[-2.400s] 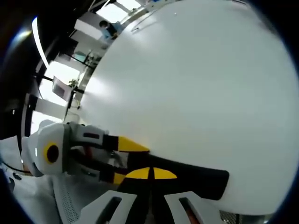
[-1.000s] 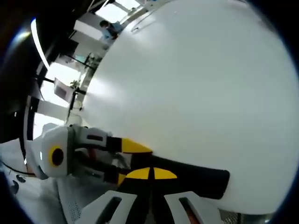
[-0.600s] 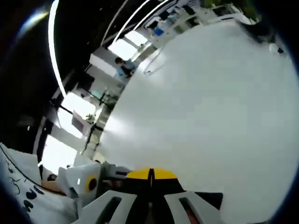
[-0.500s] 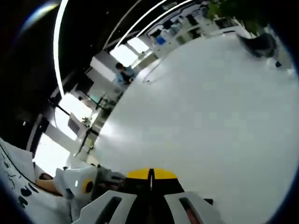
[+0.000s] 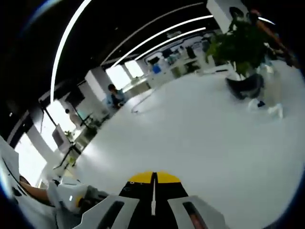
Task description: Press the specified remote control buttons in sequence, fully releasing each button before pressing the next.
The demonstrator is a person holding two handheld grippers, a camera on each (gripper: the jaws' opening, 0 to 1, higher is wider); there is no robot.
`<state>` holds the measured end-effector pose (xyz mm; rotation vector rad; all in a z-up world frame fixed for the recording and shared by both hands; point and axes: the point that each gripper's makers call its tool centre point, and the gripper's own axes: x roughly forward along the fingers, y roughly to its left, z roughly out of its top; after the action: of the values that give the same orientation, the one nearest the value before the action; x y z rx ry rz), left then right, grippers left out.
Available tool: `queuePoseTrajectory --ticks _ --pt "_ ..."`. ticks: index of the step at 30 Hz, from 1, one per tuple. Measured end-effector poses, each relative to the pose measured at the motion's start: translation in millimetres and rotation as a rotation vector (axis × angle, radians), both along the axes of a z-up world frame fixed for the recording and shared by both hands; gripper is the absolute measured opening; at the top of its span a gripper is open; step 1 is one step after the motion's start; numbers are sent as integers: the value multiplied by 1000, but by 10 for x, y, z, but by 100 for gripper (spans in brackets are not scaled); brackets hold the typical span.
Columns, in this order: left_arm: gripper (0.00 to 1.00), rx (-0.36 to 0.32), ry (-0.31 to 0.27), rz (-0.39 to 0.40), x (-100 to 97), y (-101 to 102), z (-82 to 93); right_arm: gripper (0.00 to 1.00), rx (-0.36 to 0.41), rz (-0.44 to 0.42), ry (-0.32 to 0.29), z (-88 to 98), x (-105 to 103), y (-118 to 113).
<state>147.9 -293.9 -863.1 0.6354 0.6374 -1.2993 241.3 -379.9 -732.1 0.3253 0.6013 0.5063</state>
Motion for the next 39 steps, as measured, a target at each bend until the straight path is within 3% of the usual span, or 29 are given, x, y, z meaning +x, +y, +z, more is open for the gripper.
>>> queuePoseTrajectory --ticks 8,10,15,20,24,27,30,33,39 --pt "25 -4 4 3 4 1 2 7 -157 -135 -101 136 -42 -388" --pt "25 -6 6 5 3 3 2 15 -215 -165 -145 153 -46 -492" --pt "25 -9 10 8 4 3 0 35 -187 -252 -203 264 -50 -654" --pt "25 -12 12 11 3 1 -1 48 -260 -317 -278 365 -45 -851" --pt "25 -14 15 13 3 -1 -1 66 -295 -369 -314 370 -60 -939" --pt "25 -15 16 16 2 -2 1 69 -380 -369 -370 437 -50 -943" --pt "25 -14 16 17 0 -3 2 72 -445 -355 -369 376 -52 -964" --pt "25 -11 15 18 0 -4 0 70 -437 -363 -340 327 -41 -1005" --pt "25 -4 16 19 0 -4 1 71 -424 -373 -370 381 -62 -998"
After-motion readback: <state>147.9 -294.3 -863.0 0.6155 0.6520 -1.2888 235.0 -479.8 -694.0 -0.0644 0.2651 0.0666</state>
